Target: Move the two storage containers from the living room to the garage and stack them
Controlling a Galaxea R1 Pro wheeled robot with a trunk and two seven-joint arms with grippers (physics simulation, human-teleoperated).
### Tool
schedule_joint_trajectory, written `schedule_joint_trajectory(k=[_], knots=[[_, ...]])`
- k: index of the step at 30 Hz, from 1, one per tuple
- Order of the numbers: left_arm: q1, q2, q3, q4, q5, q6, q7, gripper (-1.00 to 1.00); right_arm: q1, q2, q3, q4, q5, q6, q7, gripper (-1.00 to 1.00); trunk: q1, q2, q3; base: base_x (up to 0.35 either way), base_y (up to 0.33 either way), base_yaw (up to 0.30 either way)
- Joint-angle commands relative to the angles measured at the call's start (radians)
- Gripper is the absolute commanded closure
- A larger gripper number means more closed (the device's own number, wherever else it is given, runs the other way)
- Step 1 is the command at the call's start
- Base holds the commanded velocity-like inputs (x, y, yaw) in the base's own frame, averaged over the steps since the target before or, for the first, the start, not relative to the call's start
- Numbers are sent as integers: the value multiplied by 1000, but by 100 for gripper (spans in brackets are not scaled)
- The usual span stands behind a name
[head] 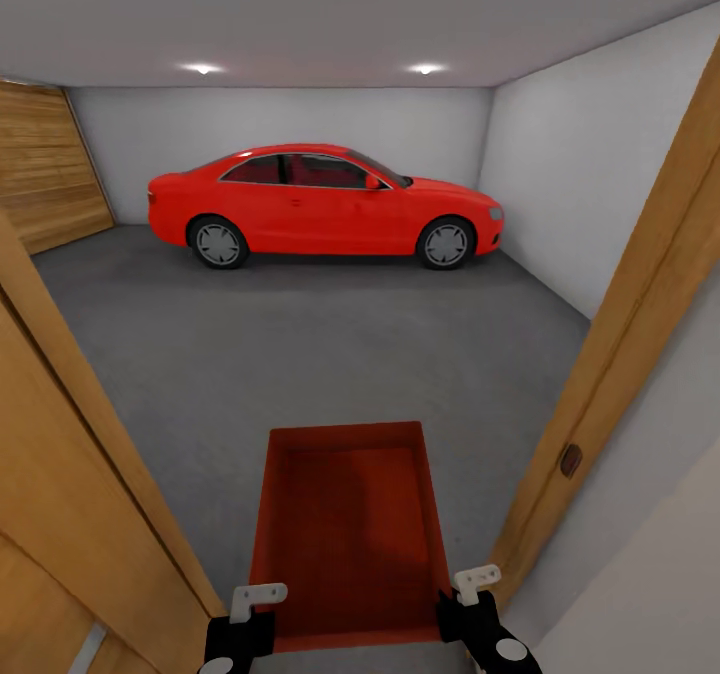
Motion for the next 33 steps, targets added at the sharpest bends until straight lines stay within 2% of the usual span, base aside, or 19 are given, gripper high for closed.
schedule_joint_trajectory(k=[1, 9, 23, 33], knots=[[0, -28, -3, 0, 66, 6, -20, 100, -1, 1, -9, -5, -54, -41, -37, 100, 1, -2, -2, 5, 0, 0], [0, -27, -3, 0, 66, 7, -20, 100, -1, 1, -9, -5, -54, -42, -37, 100, 1, -2, -2, 176, 0, 0], [0, -28, -3, 0, 66, 7, -19, 100, -1, 1, -10, -5, -54, -42, -37, 100, 1, -2, -2, 21, 0, 0], [0, -28, -3, 0, 66, 7, -19, 100, -1, 1, -10, -6, -54, -42, -37, 100, 1, -2, -2, 283, 0, 0]])
